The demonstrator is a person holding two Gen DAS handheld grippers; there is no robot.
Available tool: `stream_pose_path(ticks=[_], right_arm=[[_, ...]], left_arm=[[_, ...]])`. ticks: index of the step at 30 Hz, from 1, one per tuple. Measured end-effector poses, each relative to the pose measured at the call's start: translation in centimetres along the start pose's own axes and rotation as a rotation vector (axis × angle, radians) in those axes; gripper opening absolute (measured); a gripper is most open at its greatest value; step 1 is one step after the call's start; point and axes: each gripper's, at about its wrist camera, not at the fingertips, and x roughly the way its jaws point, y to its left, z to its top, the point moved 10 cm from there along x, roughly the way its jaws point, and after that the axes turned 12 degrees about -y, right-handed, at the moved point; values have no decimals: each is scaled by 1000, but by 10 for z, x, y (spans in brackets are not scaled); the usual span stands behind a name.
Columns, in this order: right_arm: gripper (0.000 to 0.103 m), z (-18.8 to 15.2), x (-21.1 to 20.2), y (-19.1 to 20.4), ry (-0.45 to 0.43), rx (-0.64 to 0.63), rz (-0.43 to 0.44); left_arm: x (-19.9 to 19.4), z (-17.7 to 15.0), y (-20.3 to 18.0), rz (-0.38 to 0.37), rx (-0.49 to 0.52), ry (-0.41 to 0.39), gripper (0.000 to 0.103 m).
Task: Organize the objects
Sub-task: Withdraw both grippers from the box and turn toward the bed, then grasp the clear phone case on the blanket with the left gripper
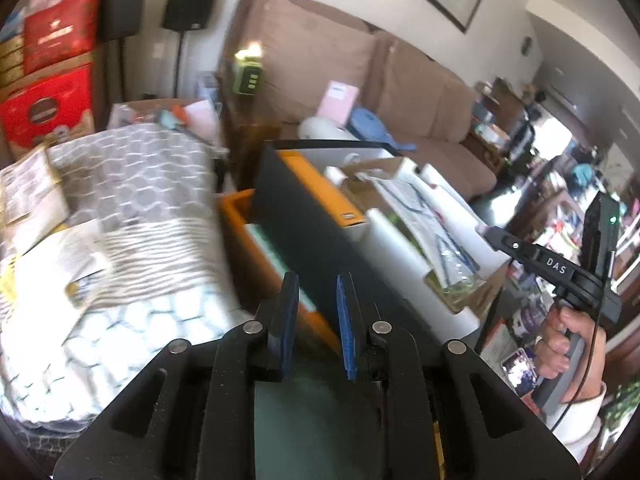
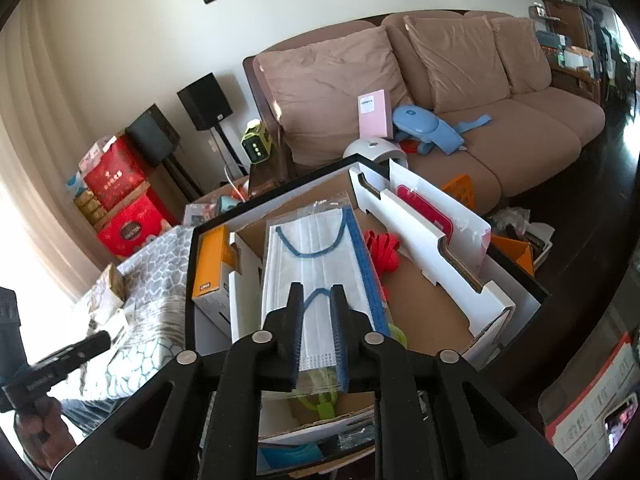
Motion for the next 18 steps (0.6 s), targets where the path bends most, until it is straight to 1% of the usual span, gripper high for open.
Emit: stream_pose_path(ticks=[5, 6, 8, 10, 11, 12, 14, 15, 16, 17, 18], right_arm=[[21, -1, 3, -6, 1, 7, -26], [24, -1, 3, -6, 2, 5, -26], [27, -2, 2, -2, 8, 17, 6], [29, 0, -2, 3, 17, 47, 65], [30, 1, -4, 5, 17, 56, 80], [31, 3, -7, 8, 14, 64, 98], [34, 8, -13, 16, 4, 64, 115], [37, 10, -17, 22, -2, 57, 123], [40, 12, -20, 30, -7, 46, 133], [43, 13, -24, 37, -12, 34, 141], [47, 14, -26, 43, -15, 23, 148]], left_arm=[[-25, -11, 47, 77, 2, -20, 25], [-29, -12, 57, 95, -4, -24, 26], [-36, -14, 74, 112, -21, -21, 28], [-46, -13, 85, 114, -39, -24, 35], [-51, -11, 89, 116, -39, -33, 41], [-57, -8, 93, 121, -34, -48, 46], [-71, -2, 101, 133, -13, -96, 52], [-77, 2, 105, 140, -4, -118, 58], [-83, 6, 109, 145, 1, -141, 62], [-88, 9, 113, 149, -6, -160, 70], [-91, 12, 118, 155, -21, -172, 73]])
